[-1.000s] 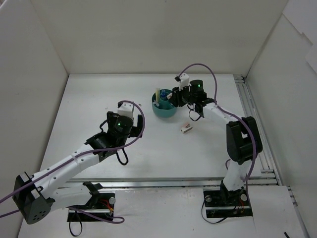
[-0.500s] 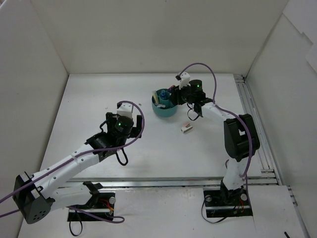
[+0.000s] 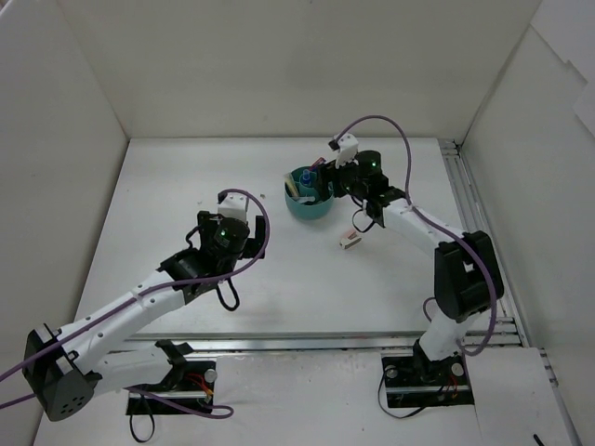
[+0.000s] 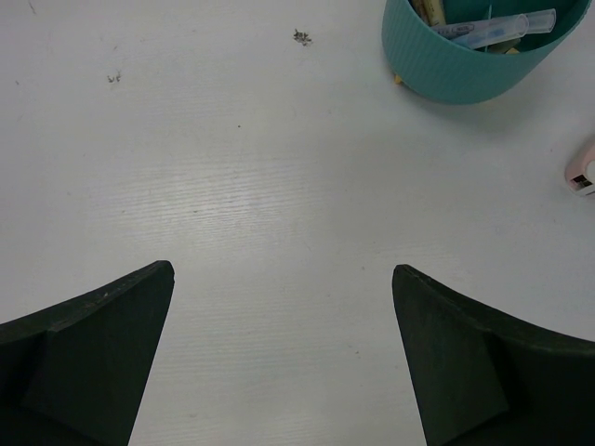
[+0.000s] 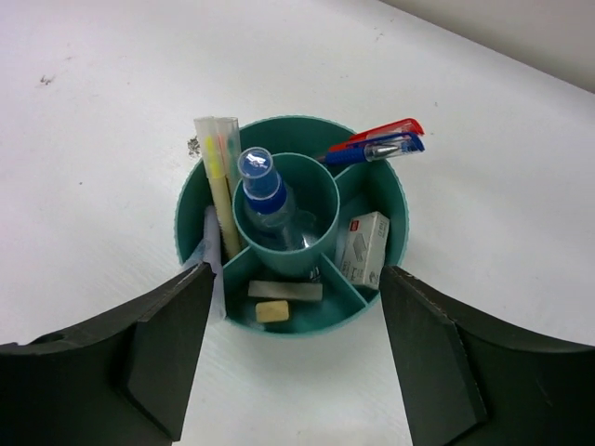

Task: Sort the stationery into containers
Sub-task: Place the stationery in the storage box, then pick up the stationery from the center of the board, then place the stationery in the storage box.

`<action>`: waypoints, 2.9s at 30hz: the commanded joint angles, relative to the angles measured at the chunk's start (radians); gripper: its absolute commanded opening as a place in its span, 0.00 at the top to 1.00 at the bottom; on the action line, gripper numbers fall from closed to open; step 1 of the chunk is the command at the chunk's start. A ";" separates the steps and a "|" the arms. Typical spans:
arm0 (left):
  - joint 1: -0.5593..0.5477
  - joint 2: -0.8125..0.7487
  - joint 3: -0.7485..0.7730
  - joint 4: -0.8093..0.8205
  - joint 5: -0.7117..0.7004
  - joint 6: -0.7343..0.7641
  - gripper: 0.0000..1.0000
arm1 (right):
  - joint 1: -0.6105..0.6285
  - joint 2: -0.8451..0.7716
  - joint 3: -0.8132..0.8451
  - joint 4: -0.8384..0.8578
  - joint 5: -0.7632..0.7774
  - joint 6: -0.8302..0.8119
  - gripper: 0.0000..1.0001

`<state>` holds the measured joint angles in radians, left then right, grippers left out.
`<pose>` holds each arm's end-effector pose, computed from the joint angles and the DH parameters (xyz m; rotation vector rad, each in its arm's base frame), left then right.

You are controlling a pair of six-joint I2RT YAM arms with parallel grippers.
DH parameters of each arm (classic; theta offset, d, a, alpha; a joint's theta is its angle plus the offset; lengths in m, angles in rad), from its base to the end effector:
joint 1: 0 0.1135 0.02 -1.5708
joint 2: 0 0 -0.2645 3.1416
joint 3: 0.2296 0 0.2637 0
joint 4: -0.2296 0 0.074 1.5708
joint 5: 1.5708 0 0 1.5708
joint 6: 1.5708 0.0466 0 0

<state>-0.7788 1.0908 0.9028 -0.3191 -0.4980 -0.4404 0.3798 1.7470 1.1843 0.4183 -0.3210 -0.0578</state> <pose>0.2020 -0.1681 0.3033 0.0418 2.0205 -0.2567 0.3963 0.1740 0.2707 -0.6077 1.6247 0.5128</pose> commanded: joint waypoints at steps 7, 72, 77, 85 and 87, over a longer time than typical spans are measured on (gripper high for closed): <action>0.006 -0.042 0.022 0.028 0.012 0.017 0.00 | 0.008 -0.279 -0.064 -0.457 0.488 0.447 0.02; 0.421 -0.098 -0.042 0.049 0.331 0.045 0.00 | 0.062 0.163 0.438 -0.351 0.215 -0.216 0.73; 0.430 -0.098 -0.038 0.054 0.331 0.054 0.00 | 0.050 0.215 0.471 -0.345 0.197 -0.281 0.70; 0.431 -0.092 -0.028 0.045 0.328 0.055 0.00 | 0.019 0.246 0.465 -0.343 0.108 -0.261 0.59; 0.431 -0.092 -0.028 0.045 0.329 0.055 0.00 | 0.018 0.249 0.462 -0.345 0.086 -0.260 0.51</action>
<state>-0.3531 1.0008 0.8326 -0.3244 -0.1680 -0.3996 0.4042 2.0056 1.6073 0.0280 -0.1738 -0.3080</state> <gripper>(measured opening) 0.996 0.474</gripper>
